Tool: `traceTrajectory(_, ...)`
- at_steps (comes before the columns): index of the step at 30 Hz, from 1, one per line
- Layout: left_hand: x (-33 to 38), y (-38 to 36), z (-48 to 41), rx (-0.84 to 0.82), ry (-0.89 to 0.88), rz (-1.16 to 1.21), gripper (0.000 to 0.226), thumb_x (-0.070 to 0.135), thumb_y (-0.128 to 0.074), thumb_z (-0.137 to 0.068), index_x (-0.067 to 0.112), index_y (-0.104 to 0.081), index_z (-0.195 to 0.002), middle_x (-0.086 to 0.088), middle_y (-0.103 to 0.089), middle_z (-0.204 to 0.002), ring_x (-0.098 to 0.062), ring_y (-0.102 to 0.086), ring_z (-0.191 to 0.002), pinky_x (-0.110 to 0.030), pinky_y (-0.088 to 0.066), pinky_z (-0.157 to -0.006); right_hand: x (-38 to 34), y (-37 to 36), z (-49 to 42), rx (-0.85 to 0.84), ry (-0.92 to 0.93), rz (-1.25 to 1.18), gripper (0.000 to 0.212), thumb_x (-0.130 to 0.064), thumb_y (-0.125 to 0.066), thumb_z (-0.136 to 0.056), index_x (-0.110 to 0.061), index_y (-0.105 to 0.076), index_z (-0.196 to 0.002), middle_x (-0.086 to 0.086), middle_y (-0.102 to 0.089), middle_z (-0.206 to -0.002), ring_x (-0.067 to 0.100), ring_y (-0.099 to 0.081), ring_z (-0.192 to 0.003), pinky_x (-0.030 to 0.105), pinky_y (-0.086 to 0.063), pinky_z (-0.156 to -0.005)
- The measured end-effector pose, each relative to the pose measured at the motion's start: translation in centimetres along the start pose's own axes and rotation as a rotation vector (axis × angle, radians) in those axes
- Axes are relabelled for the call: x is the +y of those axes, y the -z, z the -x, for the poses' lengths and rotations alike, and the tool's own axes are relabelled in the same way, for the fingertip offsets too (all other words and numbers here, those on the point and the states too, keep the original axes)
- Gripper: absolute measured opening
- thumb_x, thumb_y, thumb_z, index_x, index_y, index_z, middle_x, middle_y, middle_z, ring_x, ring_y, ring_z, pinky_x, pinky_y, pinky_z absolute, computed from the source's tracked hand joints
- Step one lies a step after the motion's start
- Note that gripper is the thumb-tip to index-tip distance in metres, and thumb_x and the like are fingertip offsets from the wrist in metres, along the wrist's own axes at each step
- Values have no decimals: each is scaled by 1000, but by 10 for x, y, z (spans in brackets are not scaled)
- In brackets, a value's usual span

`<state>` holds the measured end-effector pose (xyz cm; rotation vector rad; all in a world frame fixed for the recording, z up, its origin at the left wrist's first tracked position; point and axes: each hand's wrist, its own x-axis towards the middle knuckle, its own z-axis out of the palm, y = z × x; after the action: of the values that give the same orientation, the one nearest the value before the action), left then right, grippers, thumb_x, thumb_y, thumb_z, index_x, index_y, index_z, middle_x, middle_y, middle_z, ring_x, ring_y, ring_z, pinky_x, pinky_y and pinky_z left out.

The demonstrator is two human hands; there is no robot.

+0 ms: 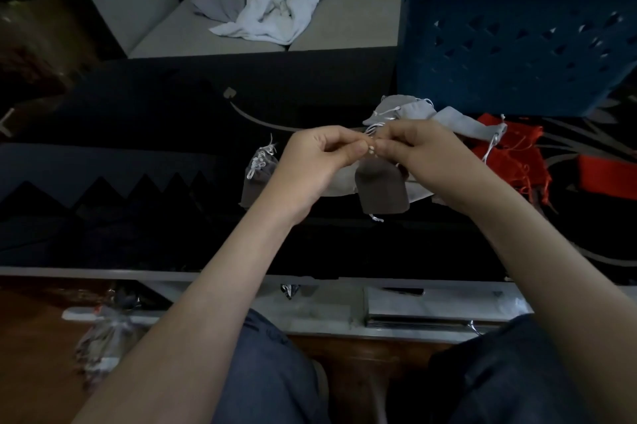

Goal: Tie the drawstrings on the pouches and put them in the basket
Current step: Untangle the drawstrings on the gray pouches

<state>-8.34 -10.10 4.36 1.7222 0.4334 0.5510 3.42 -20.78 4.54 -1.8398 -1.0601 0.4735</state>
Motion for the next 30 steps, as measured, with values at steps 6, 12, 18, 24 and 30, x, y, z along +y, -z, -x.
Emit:
traceTrajectory(6, 0, 4, 2, -6, -69, -196, 14, 7, -69, -84, 20, -74, -86, 6, -73, -87, -6, -68, -86, -17, -52, -82, 0, 4, 2, -73, -72, -124, 21, -9, -54, -94, -10, -61, -74, -3, -55, -60, -3, -49, -49, 13, -39, -49)
traceTrajectory(12, 3, 3, 3, 55, -136, -287, 12, 9, -69, -84, 20, -73, -84, 10, -70, -78, 1, -62, -72, -11, -47, -71, -2, 3, 0, -80, -72, -162, 20, -8, -54, -94, -11, -62, -76, -3, -58, -61, -3, -52, -50, 13, -40, -49)
traceTrajectory(18, 0, 1, 1, 119, -138, -376, 13, 12, -71, -82, 13, -65, -93, -2, -66, -79, 1, -56, -66, -9, -46, -63, -2, -6, -1, 28, 29, 44, 11, -12, -58, -92, -14, -62, -82, -4, -62, -72, -4, -55, -60, 5, -40, -55)
traceTrajectory(24, -1, 2, 0, 109, -169, -419, 7, 9, -71, -82, 14, -72, -86, 8, -69, -78, -1, -63, -75, -9, -47, -70, -2, -5, -1, 39, 57, 110, 8, -13, -59, -92, -9, -64, -88, -6, -61, -72, -10, -54, -59, 5, -40, -56)
traceTrajectory(30, -3, 4, -1, 69, -132, -197, 14, 8, -69, -84, 21, -73, -84, 8, -73, -84, -3, -68, -83, -19, -52, -83, -1, -2, -1, 26, 10, 58, 12, -16, -55, -94, -13, -64, -87, -6, -62, -74, -9, -53, -59, 6, -41, -57)
